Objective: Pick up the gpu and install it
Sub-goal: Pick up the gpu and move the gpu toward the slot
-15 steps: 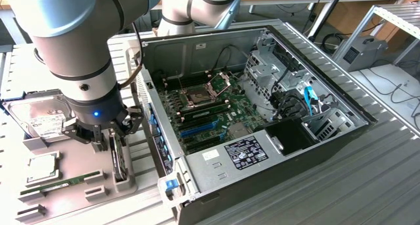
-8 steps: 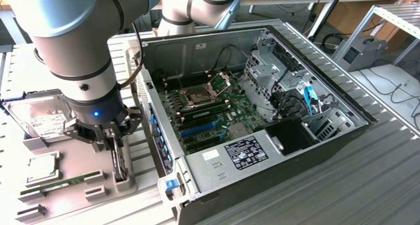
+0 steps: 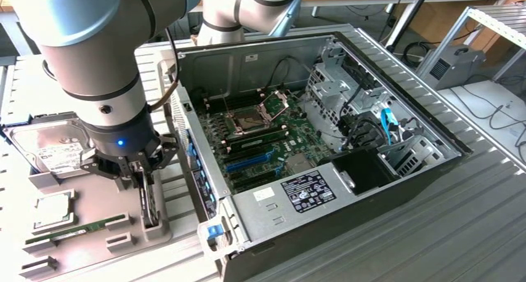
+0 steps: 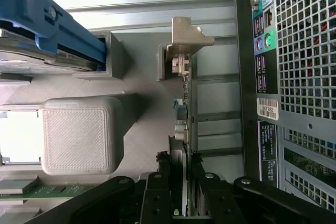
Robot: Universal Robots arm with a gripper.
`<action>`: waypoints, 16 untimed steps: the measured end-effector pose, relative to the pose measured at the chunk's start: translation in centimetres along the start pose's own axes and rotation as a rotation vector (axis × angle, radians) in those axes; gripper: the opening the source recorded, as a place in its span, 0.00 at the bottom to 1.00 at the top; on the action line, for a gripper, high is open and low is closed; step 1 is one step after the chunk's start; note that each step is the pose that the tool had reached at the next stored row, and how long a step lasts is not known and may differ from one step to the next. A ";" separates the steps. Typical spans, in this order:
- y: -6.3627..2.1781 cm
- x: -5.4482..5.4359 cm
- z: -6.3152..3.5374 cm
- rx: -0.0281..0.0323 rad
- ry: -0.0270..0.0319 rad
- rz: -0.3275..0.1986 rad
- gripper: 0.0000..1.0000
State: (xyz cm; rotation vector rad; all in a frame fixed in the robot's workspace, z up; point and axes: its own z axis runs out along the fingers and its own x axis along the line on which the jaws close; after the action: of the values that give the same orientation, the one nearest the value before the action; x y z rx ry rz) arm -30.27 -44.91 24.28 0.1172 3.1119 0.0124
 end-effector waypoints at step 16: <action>0.01 0.0 -0.54 0.0003 -0.0001 0.000 0.26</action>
State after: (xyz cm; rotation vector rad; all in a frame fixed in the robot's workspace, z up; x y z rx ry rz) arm -30.27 -44.91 24.83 0.1172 3.1119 0.0119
